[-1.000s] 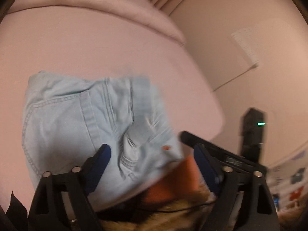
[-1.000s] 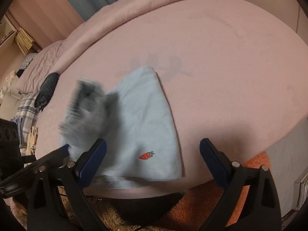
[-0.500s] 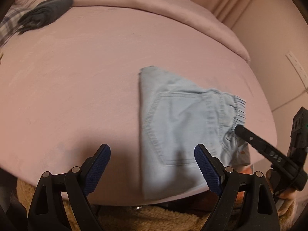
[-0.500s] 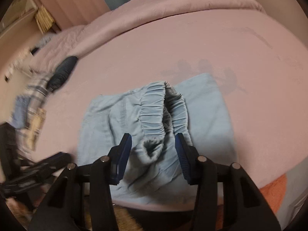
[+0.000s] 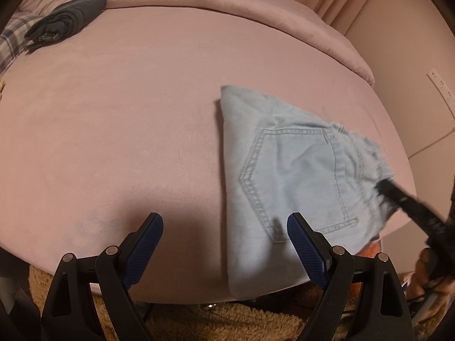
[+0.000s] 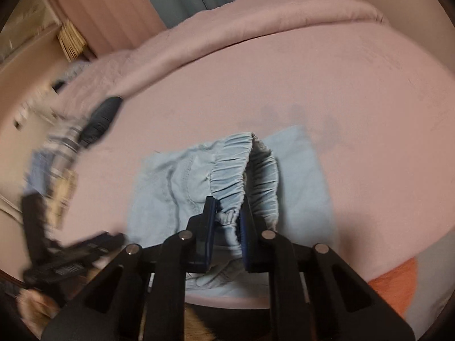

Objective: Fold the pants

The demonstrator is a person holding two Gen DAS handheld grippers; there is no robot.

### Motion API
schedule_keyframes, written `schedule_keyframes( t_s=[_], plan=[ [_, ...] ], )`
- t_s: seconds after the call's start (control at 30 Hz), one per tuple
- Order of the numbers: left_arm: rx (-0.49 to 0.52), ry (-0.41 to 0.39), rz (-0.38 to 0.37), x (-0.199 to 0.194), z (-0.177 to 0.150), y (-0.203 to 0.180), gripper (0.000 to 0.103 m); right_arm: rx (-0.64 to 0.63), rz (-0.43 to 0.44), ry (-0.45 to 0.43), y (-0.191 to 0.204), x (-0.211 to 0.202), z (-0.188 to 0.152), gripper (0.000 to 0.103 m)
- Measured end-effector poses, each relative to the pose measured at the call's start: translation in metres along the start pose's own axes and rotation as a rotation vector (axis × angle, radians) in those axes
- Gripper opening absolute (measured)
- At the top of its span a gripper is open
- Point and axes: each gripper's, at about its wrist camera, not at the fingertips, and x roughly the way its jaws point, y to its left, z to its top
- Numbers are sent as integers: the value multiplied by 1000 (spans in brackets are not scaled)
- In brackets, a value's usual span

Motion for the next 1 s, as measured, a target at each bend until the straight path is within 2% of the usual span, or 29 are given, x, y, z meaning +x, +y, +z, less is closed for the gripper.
schedule_keyframes(
  t_s=[0.1, 0.13, 0.17, 0.23, 0.33, 0.43, 0.53, 0.57, 0.6, 0.67, 0.7, 0.77, 0.93, 1.0],
  plan=[
    [1, 13, 7, 3, 0, 1, 88, -1, -90, 134, -14, 32, -12, 29],
    [3, 18, 9, 3, -1, 1, 88, 25, -95, 143, -21, 38, -14, 40],
    [7, 21, 12, 3, -2, 2, 88, 42, -98, 134, -26, 37, -13, 56],
    [9, 24, 19, 3, -2, 3, 88, 62, -116, 138, -34, 30, -9, 69],
    [-1, 22, 21, 3, 0, 6, 88, 99, -36, 128, -39, 18, -4, 68],
    [-7, 24, 19, 3, 0, 7, 89, 85, 5, 128, -36, 20, -3, 69],
    [-6, 24, 20, 4, 0, 6, 89, 88, 55, 200, -36, 46, -10, 71],
    [-7, 24, 19, 4, 0, 7, 89, 100, 63, 211, -38, 53, -13, 68],
    [-7, 25, 16, 5, 0, 7, 89, 95, 56, 186, -38, 56, -15, 64],
    [-7, 26, 9, 5, 1, 6, 88, 74, 56, 168, -34, 48, -13, 33],
    [-6, 25, 6, 5, 2, 6, 89, 85, 93, 157, -34, 44, -10, 30],
    [-4, 19, 0, 4, 4, 3, 89, 70, 94, 129, -29, 29, -8, 28],
    [8, 0, -55, -2, 11, -5, 89, 1, 75, -31, -10, -27, 7, 28],
    [11, 5, -64, 2, 14, -8, 89, -24, 37, -71, -7, -38, 13, 28]
  ],
)
